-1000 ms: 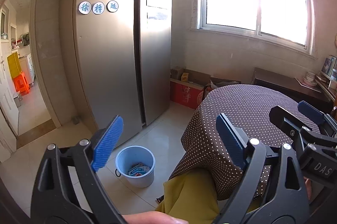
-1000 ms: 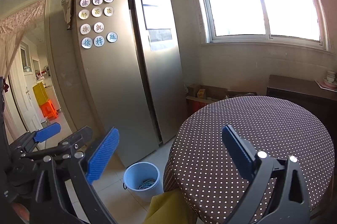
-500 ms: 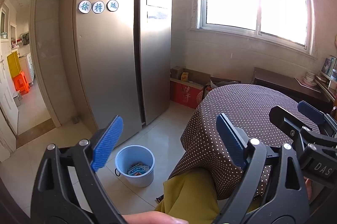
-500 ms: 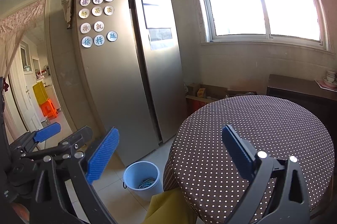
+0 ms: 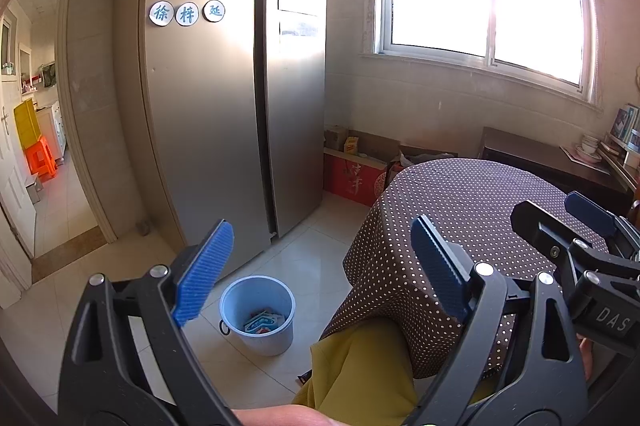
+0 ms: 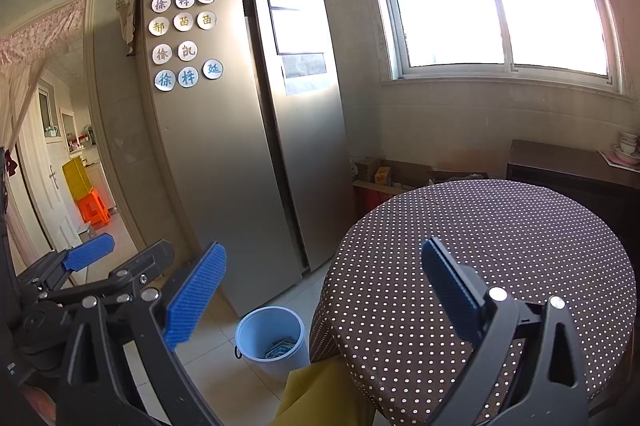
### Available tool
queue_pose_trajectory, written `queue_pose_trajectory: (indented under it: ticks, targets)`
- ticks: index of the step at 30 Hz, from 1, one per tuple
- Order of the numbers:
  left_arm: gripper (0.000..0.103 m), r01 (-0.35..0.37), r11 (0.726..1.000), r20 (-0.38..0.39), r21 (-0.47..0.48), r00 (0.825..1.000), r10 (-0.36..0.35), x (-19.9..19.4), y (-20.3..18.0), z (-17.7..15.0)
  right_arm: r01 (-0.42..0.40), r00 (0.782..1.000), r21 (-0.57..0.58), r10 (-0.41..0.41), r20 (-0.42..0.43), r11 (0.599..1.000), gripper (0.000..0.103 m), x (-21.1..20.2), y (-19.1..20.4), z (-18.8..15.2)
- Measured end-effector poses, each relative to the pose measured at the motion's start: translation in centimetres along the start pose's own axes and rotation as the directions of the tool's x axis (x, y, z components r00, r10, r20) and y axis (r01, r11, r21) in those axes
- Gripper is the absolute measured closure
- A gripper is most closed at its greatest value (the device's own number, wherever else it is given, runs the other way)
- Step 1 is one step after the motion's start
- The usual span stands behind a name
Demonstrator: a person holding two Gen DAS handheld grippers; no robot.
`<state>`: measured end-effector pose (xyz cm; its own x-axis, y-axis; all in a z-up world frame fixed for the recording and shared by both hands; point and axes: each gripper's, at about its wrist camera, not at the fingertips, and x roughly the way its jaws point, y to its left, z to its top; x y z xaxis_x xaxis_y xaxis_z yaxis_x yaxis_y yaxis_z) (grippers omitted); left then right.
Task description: Collect trash
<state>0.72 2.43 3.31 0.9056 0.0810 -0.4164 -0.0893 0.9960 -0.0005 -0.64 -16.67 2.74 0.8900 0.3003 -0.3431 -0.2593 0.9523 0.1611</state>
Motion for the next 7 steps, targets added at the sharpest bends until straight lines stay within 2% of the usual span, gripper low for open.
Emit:
queue_pose_trajectory:
  ticks: [7]
  targets:
    - [0.014, -0.002, 1.0, -0.006, 0.004, 1.0, 0.002, 0.16, -0.32, -0.07, -0.001, 1.0, 0.005, 0.001, -0.005, 1.0, 0.007, 0.12, -0.2, -0.12]
